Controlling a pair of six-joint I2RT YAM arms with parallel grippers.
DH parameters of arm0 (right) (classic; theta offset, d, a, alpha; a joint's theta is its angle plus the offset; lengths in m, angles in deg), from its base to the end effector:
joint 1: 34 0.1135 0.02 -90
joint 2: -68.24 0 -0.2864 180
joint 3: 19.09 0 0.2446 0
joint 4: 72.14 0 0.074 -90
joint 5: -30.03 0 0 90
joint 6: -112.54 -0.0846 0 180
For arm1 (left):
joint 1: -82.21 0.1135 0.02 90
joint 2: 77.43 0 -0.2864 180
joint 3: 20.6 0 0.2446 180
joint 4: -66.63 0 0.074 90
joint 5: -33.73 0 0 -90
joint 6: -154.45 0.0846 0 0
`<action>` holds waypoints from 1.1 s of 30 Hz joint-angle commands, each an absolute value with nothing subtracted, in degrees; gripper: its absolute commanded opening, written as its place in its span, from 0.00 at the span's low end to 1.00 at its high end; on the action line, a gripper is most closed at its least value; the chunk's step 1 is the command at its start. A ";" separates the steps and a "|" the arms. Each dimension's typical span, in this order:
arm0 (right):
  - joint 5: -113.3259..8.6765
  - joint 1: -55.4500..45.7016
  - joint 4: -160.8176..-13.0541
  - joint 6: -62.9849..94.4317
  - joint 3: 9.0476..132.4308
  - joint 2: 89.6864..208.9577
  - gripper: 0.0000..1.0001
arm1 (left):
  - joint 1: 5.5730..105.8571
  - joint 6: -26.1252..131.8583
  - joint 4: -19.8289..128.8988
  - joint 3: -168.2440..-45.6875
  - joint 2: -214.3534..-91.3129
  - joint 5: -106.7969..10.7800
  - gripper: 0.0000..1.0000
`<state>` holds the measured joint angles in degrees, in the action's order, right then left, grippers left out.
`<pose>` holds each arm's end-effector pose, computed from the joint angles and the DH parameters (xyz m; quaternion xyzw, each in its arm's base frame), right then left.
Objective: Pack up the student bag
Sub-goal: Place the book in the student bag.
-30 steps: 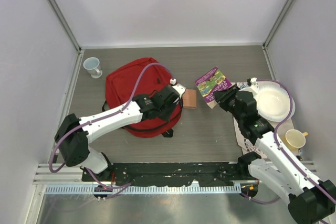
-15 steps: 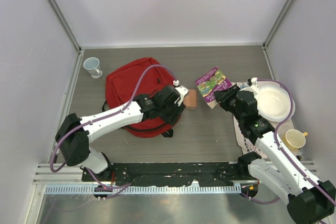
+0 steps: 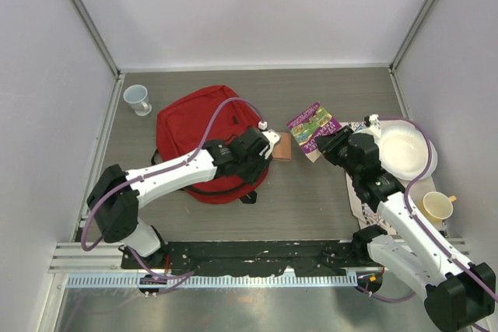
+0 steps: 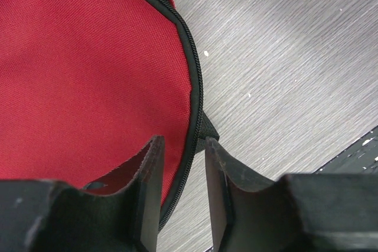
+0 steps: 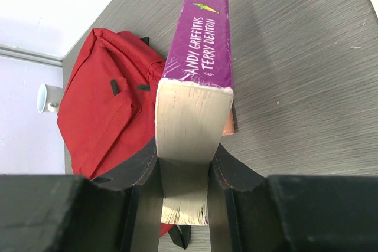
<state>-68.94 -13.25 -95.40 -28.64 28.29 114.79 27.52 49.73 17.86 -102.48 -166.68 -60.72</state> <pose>0.2041 0.0632 0.2648 0.2594 0.7881 0.2730 0.4869 0.2060 -0.2794 0.2370 0.3161 0.9022 -0.1351 0.2604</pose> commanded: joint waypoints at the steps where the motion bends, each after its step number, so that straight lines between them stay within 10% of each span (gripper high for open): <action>1: -68.93 -13.70 -88.19 -29.58 30.09 114.12 0.03 | 27.28 49.94 18.15 -103.88 -167.34 -60.58 0.35; 8: -68.67 -13.87 -88.10 -29.49 30.26 114.47 0.04 | 27.28 50.03 18.07 -103.79 -167.87 -60.84 0.30; 13: -68.67 -14.05 -88.10 -29.58 30.00 114.47 0.04 | 27.28 49.95 17.72 -104.32 -168.48 -61.28 0.00; 33: -60.50 -14.75 -86.61 -27.47 29.82 113.86 0.05 | 33.60 48.54 17.98 -111.25 -164.09 -79.38 0.00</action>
